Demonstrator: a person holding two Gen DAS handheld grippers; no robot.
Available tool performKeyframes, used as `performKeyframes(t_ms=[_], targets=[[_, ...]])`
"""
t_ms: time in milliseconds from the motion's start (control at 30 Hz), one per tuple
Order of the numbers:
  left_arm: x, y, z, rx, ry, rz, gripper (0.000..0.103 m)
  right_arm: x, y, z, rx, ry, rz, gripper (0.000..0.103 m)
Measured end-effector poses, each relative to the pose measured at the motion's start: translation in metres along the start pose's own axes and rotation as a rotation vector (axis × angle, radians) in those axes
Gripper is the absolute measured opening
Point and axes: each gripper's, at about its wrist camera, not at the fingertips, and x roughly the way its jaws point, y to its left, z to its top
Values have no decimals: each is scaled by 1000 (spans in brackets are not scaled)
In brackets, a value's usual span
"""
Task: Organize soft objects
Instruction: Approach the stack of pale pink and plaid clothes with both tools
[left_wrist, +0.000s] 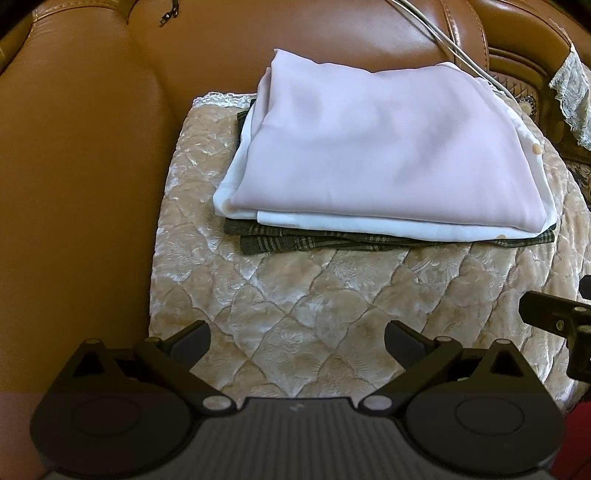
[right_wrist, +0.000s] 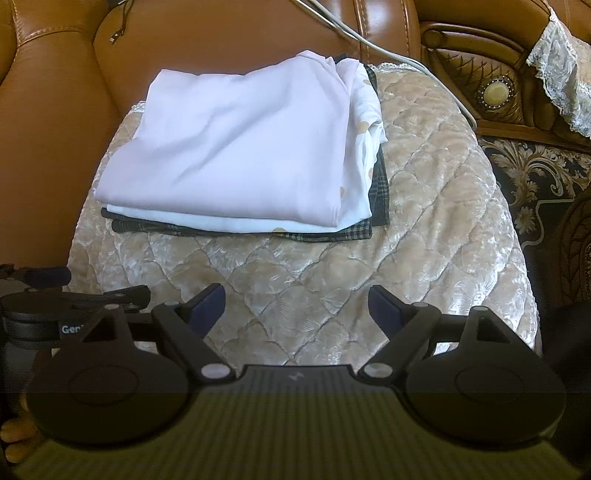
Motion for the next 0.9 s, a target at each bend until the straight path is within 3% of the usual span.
performKeyframes(t_ms=[900], targets=[[3,-2,9,-1,-3,-15,103,5,1,0,-30,20,-5,92]])
